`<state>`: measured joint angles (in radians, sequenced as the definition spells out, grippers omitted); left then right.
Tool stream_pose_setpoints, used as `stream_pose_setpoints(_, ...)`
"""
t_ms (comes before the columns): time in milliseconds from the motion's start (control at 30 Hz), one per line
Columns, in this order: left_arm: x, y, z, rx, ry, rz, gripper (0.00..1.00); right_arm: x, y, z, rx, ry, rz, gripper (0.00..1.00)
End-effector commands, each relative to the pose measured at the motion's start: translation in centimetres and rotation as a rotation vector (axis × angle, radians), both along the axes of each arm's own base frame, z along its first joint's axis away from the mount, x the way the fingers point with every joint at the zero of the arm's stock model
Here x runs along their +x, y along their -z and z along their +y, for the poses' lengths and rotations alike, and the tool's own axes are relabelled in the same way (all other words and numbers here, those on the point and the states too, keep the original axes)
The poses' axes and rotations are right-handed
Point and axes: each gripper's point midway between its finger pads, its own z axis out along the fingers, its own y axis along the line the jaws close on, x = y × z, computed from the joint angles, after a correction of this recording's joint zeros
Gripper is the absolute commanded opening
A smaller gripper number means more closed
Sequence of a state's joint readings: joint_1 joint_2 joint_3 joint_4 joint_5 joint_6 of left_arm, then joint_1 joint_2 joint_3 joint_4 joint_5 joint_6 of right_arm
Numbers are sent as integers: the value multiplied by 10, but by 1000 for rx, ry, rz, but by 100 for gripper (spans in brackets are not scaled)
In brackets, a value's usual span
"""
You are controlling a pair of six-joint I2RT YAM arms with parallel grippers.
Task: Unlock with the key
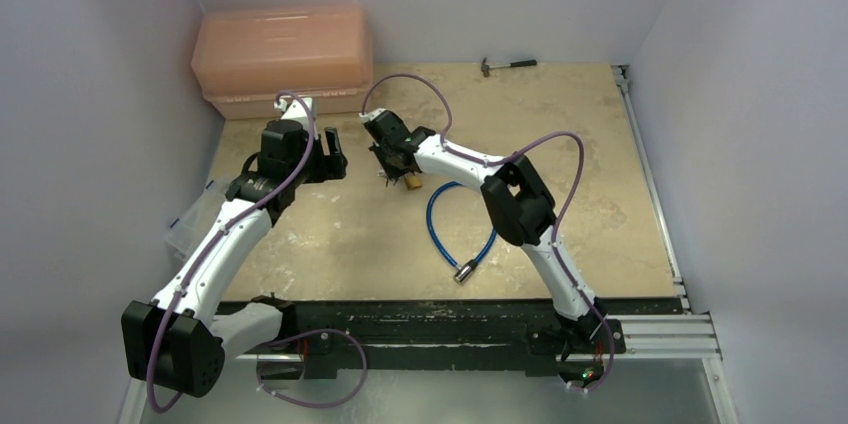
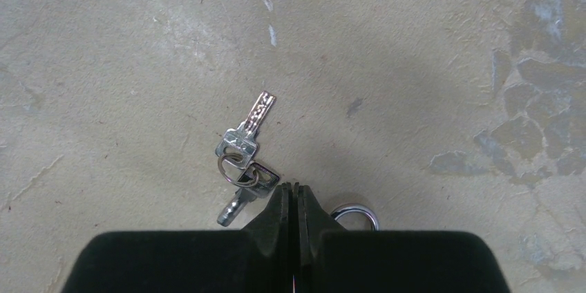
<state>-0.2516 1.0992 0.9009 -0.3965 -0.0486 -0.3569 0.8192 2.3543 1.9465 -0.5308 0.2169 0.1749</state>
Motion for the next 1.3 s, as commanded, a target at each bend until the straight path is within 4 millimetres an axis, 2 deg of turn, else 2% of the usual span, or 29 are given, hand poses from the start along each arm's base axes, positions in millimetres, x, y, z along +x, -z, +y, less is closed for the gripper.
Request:
stream_pose_setpoints(0,3,-7,-8,-30,22,-35,72,-5,-20,-5,24,31,-28,0)
stream_pose_setpoints(233,-1,-20,-27,-96,123,-89,70,-18,-70,-11,161,102,-59,0)
stream_pose_setpoints(400,-3,-25,-37,-135,168,-111,68,-38,-103,-10,301,99,-47,0)
stream_pose_setpoints(567,-14,-27,-59,-232,266,-106,67,-58,-131,-17,373,66,-44,0)
stream_pose_setpoints(733,-22,-24,-69,-337,258,-81,67,-78,-153,-28,424,34,-47,0)
stream_pose_setpoints(833,-26,-20,-73,-427,207,-46,62,-88,-165,-37,454,30,-67,0)
stream_pose_setpoints(1000,-34,-21,-84,-608,142,38,61,-106,-178,-47,516,21,-68,0)
stream_pose_setpoints(1100,-38,-28,-94,-706,139,46,60,-117,-186,-51,576,24,-58,0)
stream_pose_setpoints(1267,-43,-48,-121,-772,235,-77,56,-128,-199,-57,668,94,-30,0)
